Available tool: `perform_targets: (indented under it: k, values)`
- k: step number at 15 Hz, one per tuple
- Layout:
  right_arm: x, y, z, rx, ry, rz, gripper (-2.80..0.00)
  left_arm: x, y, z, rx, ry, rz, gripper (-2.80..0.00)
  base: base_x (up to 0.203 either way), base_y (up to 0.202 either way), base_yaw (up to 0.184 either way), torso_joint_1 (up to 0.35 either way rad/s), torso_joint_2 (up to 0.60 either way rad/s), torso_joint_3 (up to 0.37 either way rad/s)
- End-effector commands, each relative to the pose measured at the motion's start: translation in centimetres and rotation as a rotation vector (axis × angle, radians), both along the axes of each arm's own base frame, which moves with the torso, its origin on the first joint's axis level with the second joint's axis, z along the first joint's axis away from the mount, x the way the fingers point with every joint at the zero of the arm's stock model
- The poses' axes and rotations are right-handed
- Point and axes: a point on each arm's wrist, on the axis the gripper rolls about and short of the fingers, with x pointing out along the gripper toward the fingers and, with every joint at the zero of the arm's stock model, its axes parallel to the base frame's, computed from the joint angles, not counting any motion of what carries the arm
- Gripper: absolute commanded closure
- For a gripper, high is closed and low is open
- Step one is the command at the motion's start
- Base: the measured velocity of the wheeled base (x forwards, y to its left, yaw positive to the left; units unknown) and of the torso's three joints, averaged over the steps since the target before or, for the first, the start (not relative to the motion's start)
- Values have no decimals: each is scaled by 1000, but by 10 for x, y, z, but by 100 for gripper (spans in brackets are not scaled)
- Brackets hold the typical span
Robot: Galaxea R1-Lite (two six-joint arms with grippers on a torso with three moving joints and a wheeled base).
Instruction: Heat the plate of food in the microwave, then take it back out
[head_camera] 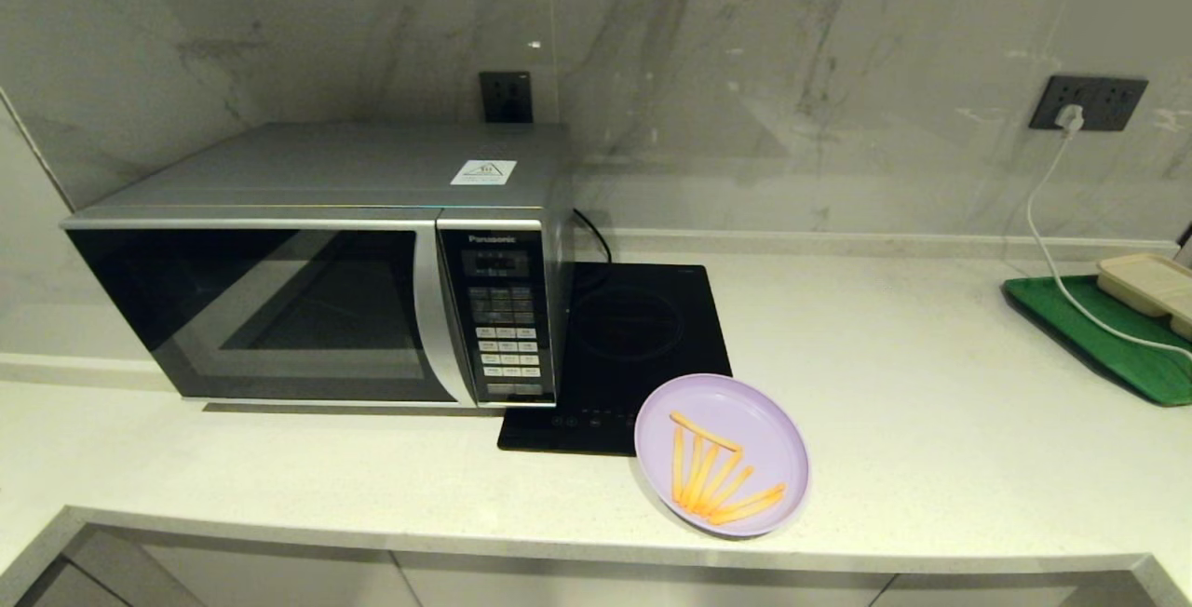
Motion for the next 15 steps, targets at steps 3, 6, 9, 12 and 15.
perform_targets:
  k: [3,6,9,12,15]
  values:
    - [0,0,0,2,1,0,0,3,0,-9,26,11,13,0,0,0,0,0,0,0]
    - [0,0,0,1,1,0,0,3,1,-9,-43,8,25,0,0,0,0,0,0,0]
    - [0,0,0,0,1,0,0,3,1,-8,-91,3,37,0,0,0,0,0,0,0]
    - [0,0,0,-4,2,2,0,3,1,-8,-93,5,38,0,0,0,0,0,0,0]
    - [0,0,0,0,1,3,0,3,1,-8,-93,3,38,0,0,0,0,0,0,0]
